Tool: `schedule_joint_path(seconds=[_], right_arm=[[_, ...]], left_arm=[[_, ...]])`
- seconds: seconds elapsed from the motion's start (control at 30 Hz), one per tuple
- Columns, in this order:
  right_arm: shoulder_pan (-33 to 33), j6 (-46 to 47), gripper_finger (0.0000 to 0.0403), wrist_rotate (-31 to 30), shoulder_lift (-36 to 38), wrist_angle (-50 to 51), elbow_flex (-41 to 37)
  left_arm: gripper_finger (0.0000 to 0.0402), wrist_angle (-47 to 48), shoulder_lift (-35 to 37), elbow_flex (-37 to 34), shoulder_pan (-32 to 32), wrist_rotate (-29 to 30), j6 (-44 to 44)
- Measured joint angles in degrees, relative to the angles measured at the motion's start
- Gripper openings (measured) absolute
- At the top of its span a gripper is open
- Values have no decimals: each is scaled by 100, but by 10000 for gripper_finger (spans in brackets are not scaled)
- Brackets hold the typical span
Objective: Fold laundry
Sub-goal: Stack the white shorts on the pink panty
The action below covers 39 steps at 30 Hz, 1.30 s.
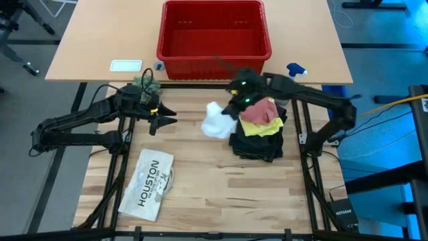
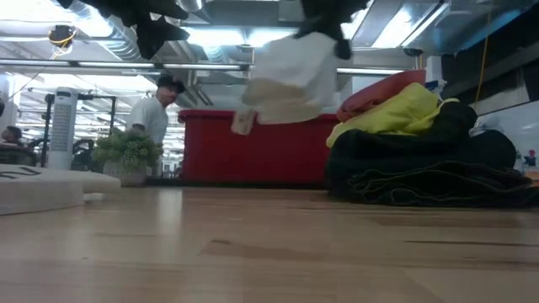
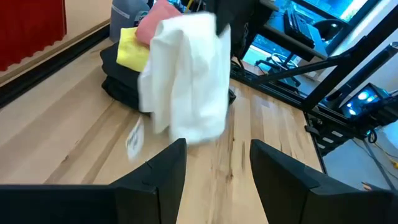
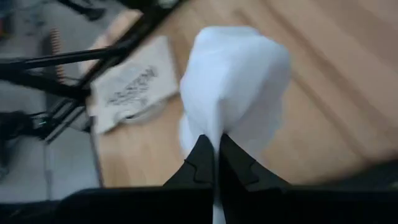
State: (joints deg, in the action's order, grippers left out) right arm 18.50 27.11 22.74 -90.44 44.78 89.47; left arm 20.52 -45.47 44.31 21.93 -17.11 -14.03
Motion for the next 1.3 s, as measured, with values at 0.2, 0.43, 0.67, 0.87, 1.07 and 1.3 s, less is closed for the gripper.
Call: schedule_joint_path(seconds=[0.2,0.43,0.67,0.87,1.07,1.3], right_arm=[[274,112,0,-499,705,788,-4],[648,159,0,-529,1084,1182,-7],[728,117,0,-567,1317,1371,-7],[867,-132,0,-1069,1359,2055,-7],[1252,-592,0,-1577,1373,2774,-184],[1465,-721,0,-1673,1382,2373,-1245]], left_arm=[[168,-1,0,0,-2,1,88],[168,-3,-4,0,0,5,79],[168,-7,-4,1,-2,7,-13],[168,-14,-4,0,-2,132,-37],[168,-23,-16,1,-4,135,-49],[168,-55,-335,0,-2,136,-108]])
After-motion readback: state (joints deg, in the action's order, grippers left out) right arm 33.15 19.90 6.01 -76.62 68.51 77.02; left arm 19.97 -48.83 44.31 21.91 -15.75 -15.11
